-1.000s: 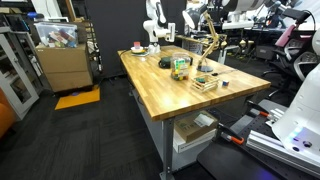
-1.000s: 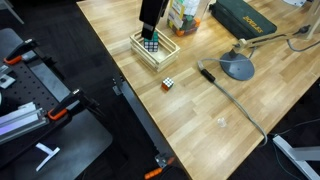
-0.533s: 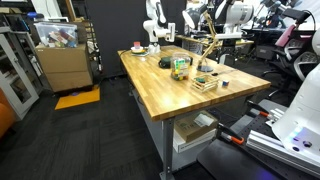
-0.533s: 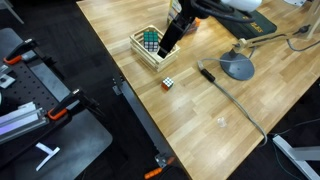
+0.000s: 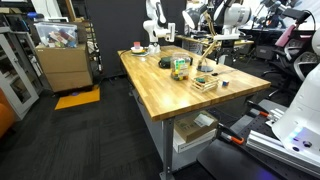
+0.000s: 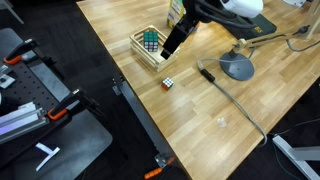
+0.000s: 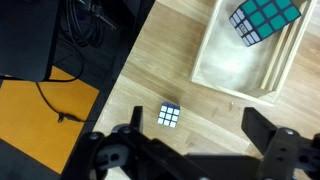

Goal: Place the small Rubik's cube inside the wooden box

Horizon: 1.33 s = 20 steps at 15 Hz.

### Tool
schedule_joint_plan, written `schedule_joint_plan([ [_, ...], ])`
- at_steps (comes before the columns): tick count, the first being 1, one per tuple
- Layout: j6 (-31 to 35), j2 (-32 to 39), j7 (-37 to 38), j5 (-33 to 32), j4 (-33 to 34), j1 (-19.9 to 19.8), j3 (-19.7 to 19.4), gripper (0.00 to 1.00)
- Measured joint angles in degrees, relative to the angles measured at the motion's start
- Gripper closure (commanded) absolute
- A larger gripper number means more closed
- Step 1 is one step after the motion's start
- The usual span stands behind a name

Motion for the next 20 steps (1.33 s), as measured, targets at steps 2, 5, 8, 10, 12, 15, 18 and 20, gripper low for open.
schedule_joint_plan([
  [2,0.4,0.2,0.0,0.1,0.0,0.0,0.0,0.00],
  [5,1.3,1.6,0.2,2.5,0.1,-0.2,-0.6,0.00],
  [8,2.4,4.3,0.3,4.9,0.3,-1.1,-1.6,0.00],
  [10,2.8,6.3,0.4,6.1,0.8,-1.8,-2.0,0.00],
  [12,2.8,8.2,0.9,6.9,1.5,-2.3,-2.0,0.00],
  [15,2.8,11.3,2.5,7.0,3.3,-2.4,-2.0,0.00],
  [18,2.8,14.6,4.3,7.0,5.4,-2.3,-2.0,0.00],
  [20,2.8,16.9,5.5,6.9,6.8,-2.3,-2.0,0.00],
])
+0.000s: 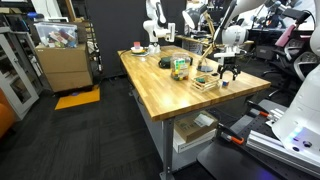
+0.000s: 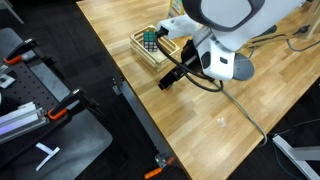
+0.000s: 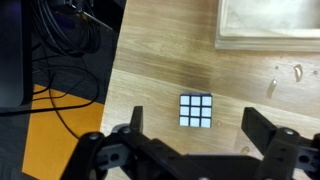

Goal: Place the small Rubik's cube inside the wooden box

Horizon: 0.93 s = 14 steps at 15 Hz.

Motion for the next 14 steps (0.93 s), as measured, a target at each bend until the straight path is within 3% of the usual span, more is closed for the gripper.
schedule_joint_plan([
  [3,-0.1,2.5,1.4,0.0,1.6,0.0,0.0,0.04],
  [4,-0.1,3.1,1.7,0.0,2.0,0.0,0.0,0.25],
  [6,-0.2,3.5,2.1,0.0,2.4,0.1,0.0,0.32],
  [14,-0.4,4.0,3.1,0.0,3.5,-0.1,0.0,0.90],
])
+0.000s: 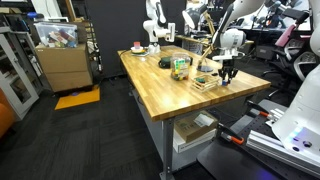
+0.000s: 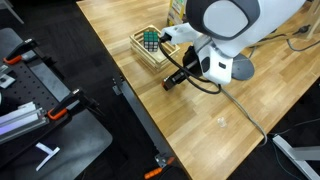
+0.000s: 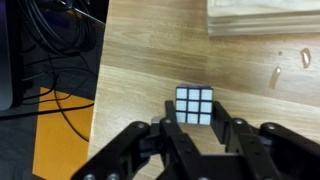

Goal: Place the small Rubik's cube inside the wooden box

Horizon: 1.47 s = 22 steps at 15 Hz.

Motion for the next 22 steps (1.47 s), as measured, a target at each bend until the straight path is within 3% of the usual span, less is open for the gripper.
schedule_joint_plan([
  [9,0.0,-0.6,0.2,0.1,0.9,-0.9,-0.6,0.92],
  [16,0.0,-7.9,-1.6,0.2,-0.1,-1.9,-0.4,0.92],
  [22,0.0,-12.5,-4.4,0.3,-2.5,-0.5,2.5,0.92],
])
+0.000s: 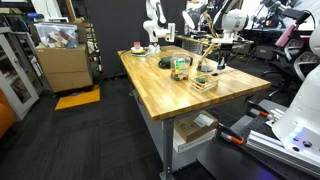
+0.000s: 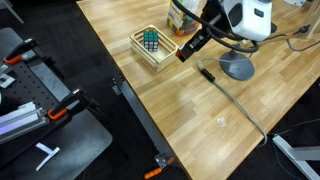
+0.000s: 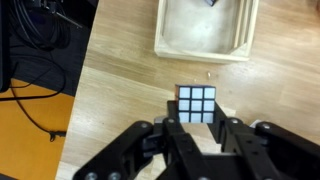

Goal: Place the small Rubik's cube inside the wooden box

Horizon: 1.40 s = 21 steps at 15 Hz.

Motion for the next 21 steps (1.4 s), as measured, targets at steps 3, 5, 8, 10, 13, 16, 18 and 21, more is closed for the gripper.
schedule_joint_plan([
  [3,0.0,-0.3,-1.6,0.0,-0.5,1.7,1.9,0.92],
  [5,0.0,-0.4,-2.5,0.0,-1.1,3.3,3.0,0.92],
  [8,-0.2,-0.4,-4.0,0.0,-2.3,5.1,3.8,0.92],
  [10,-0.6,-0.4,-5.1,-0.1,-3.2,5.7,3.8,0.92],
  [13,-1.5,-0.4,-6.4,-0.1,-4.1,5.7,3.7,0.92],
  [16,-2.2,-0.4,-7.4,-0.1,-4.4,5.7,3.7,0.92],
  [18,-2.5,-0.4,-8.1,-0.2,-4.5,5.7,3.6,0.92],
  [21,-1.9,-0.5,-9.0,-2.8,-4.3,5.6,1.5,0.92],
])
